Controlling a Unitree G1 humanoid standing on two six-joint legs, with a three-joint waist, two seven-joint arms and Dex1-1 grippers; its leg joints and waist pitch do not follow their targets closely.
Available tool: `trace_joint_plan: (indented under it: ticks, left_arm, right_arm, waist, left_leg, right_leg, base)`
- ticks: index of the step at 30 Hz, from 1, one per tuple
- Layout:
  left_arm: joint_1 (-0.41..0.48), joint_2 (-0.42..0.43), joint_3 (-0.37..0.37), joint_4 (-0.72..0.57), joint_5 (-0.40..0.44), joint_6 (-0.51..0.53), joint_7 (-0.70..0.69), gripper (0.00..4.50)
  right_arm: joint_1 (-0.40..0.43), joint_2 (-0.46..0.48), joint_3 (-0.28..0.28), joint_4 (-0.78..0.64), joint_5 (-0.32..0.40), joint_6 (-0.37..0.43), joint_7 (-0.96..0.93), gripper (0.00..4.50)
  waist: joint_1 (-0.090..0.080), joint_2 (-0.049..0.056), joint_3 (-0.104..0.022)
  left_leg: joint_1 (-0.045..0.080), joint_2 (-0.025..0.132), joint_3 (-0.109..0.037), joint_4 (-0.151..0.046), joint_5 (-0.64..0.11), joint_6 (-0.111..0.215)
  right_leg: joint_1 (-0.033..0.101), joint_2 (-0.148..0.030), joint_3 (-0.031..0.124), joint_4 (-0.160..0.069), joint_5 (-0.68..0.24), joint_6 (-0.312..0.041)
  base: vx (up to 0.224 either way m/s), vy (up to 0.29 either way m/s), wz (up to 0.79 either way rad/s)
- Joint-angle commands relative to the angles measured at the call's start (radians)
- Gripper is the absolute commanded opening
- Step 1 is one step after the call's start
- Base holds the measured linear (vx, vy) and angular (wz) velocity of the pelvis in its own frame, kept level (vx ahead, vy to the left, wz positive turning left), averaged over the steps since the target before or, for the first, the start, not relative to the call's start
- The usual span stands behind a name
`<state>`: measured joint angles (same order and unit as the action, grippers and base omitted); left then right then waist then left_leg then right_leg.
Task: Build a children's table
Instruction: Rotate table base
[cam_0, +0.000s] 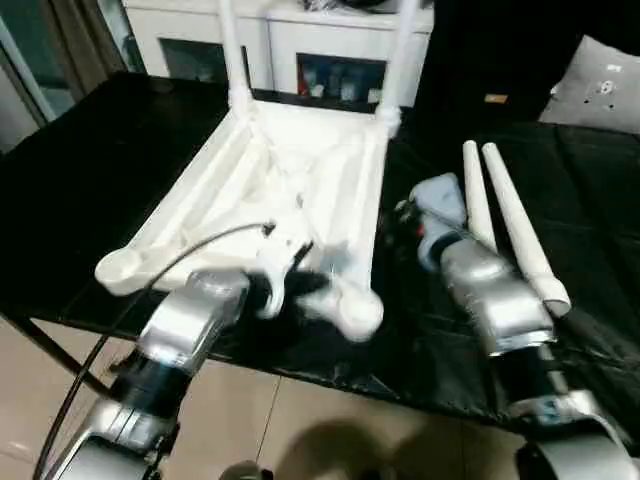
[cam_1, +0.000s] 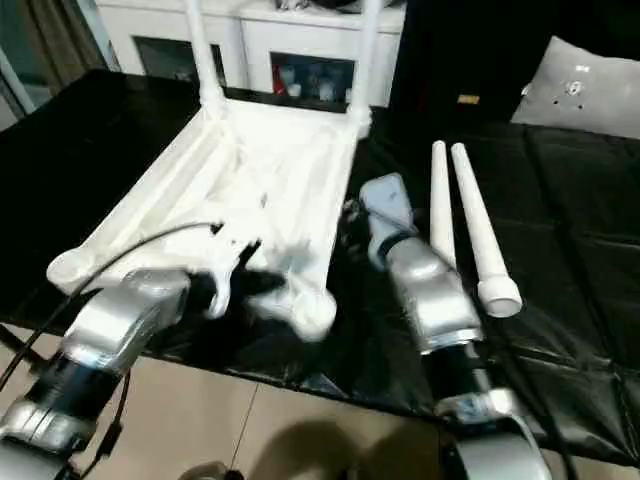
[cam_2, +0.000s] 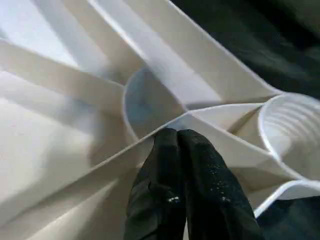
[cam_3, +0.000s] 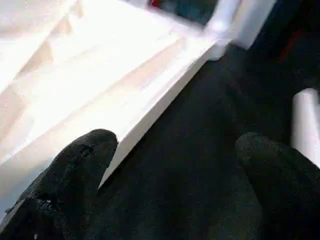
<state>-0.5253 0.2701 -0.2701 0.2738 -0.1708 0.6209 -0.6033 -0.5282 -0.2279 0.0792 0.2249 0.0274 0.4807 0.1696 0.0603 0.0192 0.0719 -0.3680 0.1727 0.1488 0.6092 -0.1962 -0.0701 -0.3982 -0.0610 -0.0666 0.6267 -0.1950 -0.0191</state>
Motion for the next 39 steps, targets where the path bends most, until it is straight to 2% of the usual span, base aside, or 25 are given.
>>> trace_joint_plan:
  ticks: [1, 7, 12, 16, 17, 18, 19, 21, 22, 23, 24, 25, 26, 27, 28, 29, 30, 31, 32, 33, 34, 35, 36, 37, 39]
  left_arm:
    - [-0.031, -0.015, 0.019, 0.075, 0.034, -0.076, 0.047, 0.24]
    - [-0.033, -0.104, 0.101, 0.140, 0.004, -0.279, 0.100, 0.24]
    - [0.155, -0.120, 0.181, -0.233, -0.066, -0.213, 0.166, 0.24]
    - [0.245, -0.133, 0.206, -0.384, -0.072, -0.233, 0.222, 0.24]
    - [0.266, -0.139, 0.215, -0.414, -0.072, -0.227, 0.240, 0.24]
    - [0.294, -0.148, 0.231, -0.450, -0.055, -0.225, 0.275, 0.24]
    - [0.324, -0.157, 0.248, -0.482, -0.033, -0.217, 0.313, 0.24]
    - [0.366, -0.168, 0.270, -0.534, -0.011, -0.208, 0.359, 0.24]
    - [0.384, -0.171, 0.277, -0.567, -0.004, -0.185, 0.388, 0.24]
    - [0.392, -0.174, 0.281, -0.580, -0.004, -0.180, 0.397, 0.24]
    - [0.424, -0.171, 0.284, -0.624, 0.003, -0.160, 0.427, 0.24]
    - [0.431, -0.170, 0.284, -0.631, 0.007, -0.159, 0.432, 0.24]
    - [0.439, -0.170, 0.284, -0.641, 0.007, -0.149, 0.438, 0.24]
    - [0.439, -0.170, 0.284, -0.641, 0.007, -0.149, 0.438, 0.24]
    - [0.450, -0.171, 0.288, -0.652, 0.013, -0.133, 0.453, 0.24]
    - [0.456, -0.173, 0.286, -0.657, 0.015, -0.132, 0.454, 0.24]
    - [0.463, -0.178, 0.289, -0.662, 0.012, -0.129, 0.457, 0.24]
    - [0.471, -0.180, 0.290, -0.671, 0.014, -0.120, 0.461, 0.24]
    - [0.476, -0.181, 0.291, -0.677, 0.015, -0.112, 0.465, 0.24]
    - [0.489, -0.186, 0.295, -0.687, 0.012, -0.104, 0.471, 0.24]
    - [0.514, -0.196, 0.301, -0.708, -0.002, -0.091, 0.485, 0.24]
    - [0.514, -0.196, 0.301, -0.708, -0.002, -0.091, 0.485, 0.24]
    - [0.514, -0.196, 0.301, -0.708, -0.002, -0.091, 0.485, 0.24]
    - [0.525, -0.202, 0.302, -0.719, -0.010, -0.083, 0.492, 0.24]
    - [0.562, -0.214, 0.289, -0.742, -0.008, -0.084, 0.502, 0.24]
  right_arm:
    - [0.021, -0.007, -0.016, -0.067, 0.008, 0.040, 0.014, 4.50]
    - [0.104, 0.002, -0.037, -0.277, 0.046, 0.101, 0.003, 4.50]
    - [0.229, 0.083, -0.083, -0.449, 0.128, 0.180, -0.027, 4.50]
    - [0.296, 0.106, -0.074, -0.518, 0.150, 0.190, -0.024, 4.50]
    - [0.310, 0.114, -0.075, -0.531, 0.156, 0.192, -0.025, 4.50]
    - [0.331, 0.125, -0.074, -0.550, 0.163, 0.195, -0.026, 4.50]
    - [0.350, 0.136, -0.073, -0.562, 0.162, 0.187, -0.035, 4.50]
    - [0.375, 0.148, -0.069, -0.580, 0.153, 0.179, -0.046, 4.50]
    - [0.386, 0.147, -0.062, -0.589, 0.140, 0.177, -0.056, 4.50]
    - [0.392, 0.150, -0.061, -0.594, 0.143, 0.185, -0.058, 4.50]
    - [0.414, 0.158, -0.055, -0.612, 0.158, 0.225, -0.062, 4.50]
    - [0.420, 0.161, -0.053, -0.616, 0.159, 0.228, -0.064, 4.50]
    - [0.429, 0.156, -0.040, -0.620, 0.136, 0.212, -0.073, 4.50]
    - [0.429, 0.156, -0.040, -0.620, 0.136, 0.212, -0.073, 4.50]
    - [0.437, 0.159, -0.036, -0.629, 0.136, 0.255, -0.082, 4.50]
    - [0.441, 0.166, -0.042, -0.632, 0.142, 0.266, -0.086, 4.50]
    - [0.443, 0.169, -0.051, -0.632, 0.146, 0.272, -0.090, 4.50]
    - [0.443, 0.168, -0.056, -0.634, 0.149, 0.266, -0.089, 4.50]
    - [0.444, 0.167, -0.059, -0.635, 0.149, 0.258, -0.088, 4.50]
    - [0.440, 0.152, -0.055, -0.641, 0.149, 0.253, -0.075, 4.50]
    - [0.433, 0.133, -0.048, -0.649, 0.154, 0.257, -0.058, 4.50]
    - [0.433, 0.133, -0.048, -0.649, 0.154, 0.257, -0.058, 4.50]
    - [0.433, 0.133, -0.048, -0.649, 0.154, 0.257, -0.058, 4.50]
    - [0.430, 0.130, -0.047, -0.653, 0.154, 0.267, -0.053, 4.50]
    - [0.420, 0.110, -0.041, -0.657, 0.165, 0.282, -0.017, 4.50]
  waist:
    - [0.006, 0.001, -0.074]
    - [0.010, -0.001, -0.079]
    - [0.005, 0.005, -0.082]
    - [0.005, 0.008, -0.071]
    - [0.002, 0.024, -0.078]
    - [0.007, -0.004, -0.067]
    - [0.029, -0.008, -0.064]
    - [0.058, -0.013, -0.066]
    - [0.075, -0.025, -0.065]
    - [0.077, -0.025, -0.062]
    - [0.075, -0.013, -0.063]
    - [0.033, 0.005, -0.059]
    - [0.020, 0.042, -0.075]
    - [-0.010, 0.064, -0.072]
    - [-0.021, 0.073, -0.081]
    - [0.000, 0.088, -0.083]
    - [0.004, 0.090, -0.096]
    - [0.007, 0.095, -0.103]
    - [0.005, 0.084, -0.109]
    - [0.003, 0.042, -0.104]
    - [0.019, 0.021, -0.110]
    - [0.019, -0.019, -0.128]
    - [0.042, -0.032, -0.113]
    - [0.043, -0.020, -0.098]
    - [0.035, -0.012, -0.089]
  left_leg:
    - [0.002, 0.033, -0.006, -0.074, -0.157, -0.006]
    - [-0.003, 0.040, -0.008, -0.072, -0.112, 0.007]
    - [-0.004, 0.053, -0.009, -0.074, -0.097, 0.029]
    - [0.001, 0.042, -0.003, -0.076, -0.161, 0.023]
    - [0.047, 0.044, 0.045, -0.040, -0.191, -0.026]
    - [0.038, 0.023, 0.055, -0.040, -0.258, -0.074]
    - [0.027, 0.014, 0.059, -0.030, -0.275, -0.071]
    - [0.020, -0.001, 0.039, 0.037, -0.267, -0.005]
    - [-0.020, -0.008, -0.008, 0.086, -0.218, 0.026]
    - [-0.040, -0.012, -0.033, 0.103, -0.201, 0.022]
    - [-0.044, -0.021, -0.072, 0.094, -0.164, -0.007]
    - [-0.007, -0.019, -0.062, -0.022, -0.133, -0.090]
    - [0.039, -0.004, -0.065, -0.058, -0.133, -0.127]
    - [0.065, 0.133, -0.084, -0.114, -0.163, -0.172]
    - [0.042, 0.213, -0.101, -0.149, -0.160, -0.146]
    - [0.019, 0.254, -0.080, -0.165, -0.018, -0.134]
    - [0.042, 0.256, -0.066, -0.138, 0.073, -0.091]
    - [0.062, 0.238, -0.039, -0.111, 0.151, 0.005]
    - [0.084, 0.208, -0.023, -0.103, 0.166, 0.087]
    - [0.058, 0.157, -0.056, -0.091, 0.158, 0.180]
    - [0.007, 0.043, 0.006, -0.024, 0.070, 0.171]
    - [0.000, 0.001, 0.029, -0.009, 0.005, 0.135]
    - [-0.051, 0.001, 0.010, -0.013, -0.048, 0.094]
    - [-0.037, -0.001, 0.004, -0.032, -0.078, 0.041]
    - [-0.033, 0.016, -0.005, -0.056, -0.127, -0.001]
  right_leg:
    - [0.061, -0.072, 0.056, -0.095, -0.255, -0.124]
    - [0.066, -0.076, 0.055, -0.088, -0.166, -0.143]
    - [0.064, -0.080, 0.056, -0.071, -0.075, -0.204]
    - [0.054, -0.068, 0.054, -0.092, -0.217, -0.165]
    - [0.007, -0.036, 0.098, -0.130, -0.291, -0.118]
    - [0.016, -0.023, 0.121, -0.119, -0.368, -0.097]
    - [0.026, -0.032, 0.169, -0.125, -0.446, -0.070]
    - [0.047, -0.089, 0.284, -0.158, -0.600, -0.072]
    - [0.088, -0.132, 0.360, -0.169, -0.646, -0.098]
    - [0.100, -0.137, 0.383, -0.165, -0.626, -0.117]
    - [0.083, -0.085, 0.376, -0.154, -0.541, -0.145]
    - [0.029, 0.060, 0.275, -0.114, -0.390, -0.087]
    - [-0.008, 0.104, 0.220, -0.095, -0.306, -0.036]
    - [-0.076, 0.092, 0.127, 0.006, -0.228, 0.028]
    - [-0.056, 0.043, 0.071, 0.074, -0.157, 0.054]
    - [-0.071, 0.021, 0.025, 0.121, -0.100, 0.042]
    - [-0.083, 0.009, 0.009, 0.118, -0.088, 0.033]
    - [-0.074, -0.012, -0.008, 0.113, -0.081, 0.018]
    - [-0.064, -0.028, -0.007, 0.085, -0.070, 0.021]
    - [-0.027, -0.045, 0.012, 0.056, -0.032, 0.036]
    - [0.014, -0.082, 0.045, -0.042, 0.050, 0.017]
    - [0.038, -0.081, 0.066, -0.037, 0.161, 0.043]
    - [0.070, -0.140, 0.087, -0.061, 0.155, 0.100]
    - [0.049, -0.109, 0.071, -0.082, -0.052, 0.156]
    - [0.046, -0.084, 0.067, -0.095, -0.312, 0.147]
  base:
    - [0.000, 0.000, 0.00]
    - [0.000, 0.000, 0.00]
    - [0.000, 0.000, 0.00]
    - [0.000, 0.000, 0.00]
    - [-0.021, 0.005, -0.25]
    - [-0.021, 0.005, -0.25]
    - [-0.014, 0.028, -0.54]
    - [0.000, 0.061, -0.48]
    - [-0.002, 0.125, -0.55]
    - [-0.011, 0.191, -0.72]
    - [-0.011, 0.191, -0.72]
    - [-0.020, 0.223, -0.73]
    - [-0.039, 0.192, -0.48]
    - [-0.039, 0.192, -0.48]
    - [-0.071, 0.136, -0.36]
    - [-0.069, 0.085, -0.38]
    - [-0.069, 0.085, -0.38]
    - [-0.056, 0.022, -0.45]
    - [-0.059, -0.035, -0.64]
    - [-0.059, -0.035, -0.64]
    - [-0.081, -0.099, -0.36]
    - [-0.092, -0.119, -0.15]
    - [-0.092, -0.119, -0.15]
    - [-0.083, -0.116, -0.19]
    - [-0.074, -0.102, -0.09]
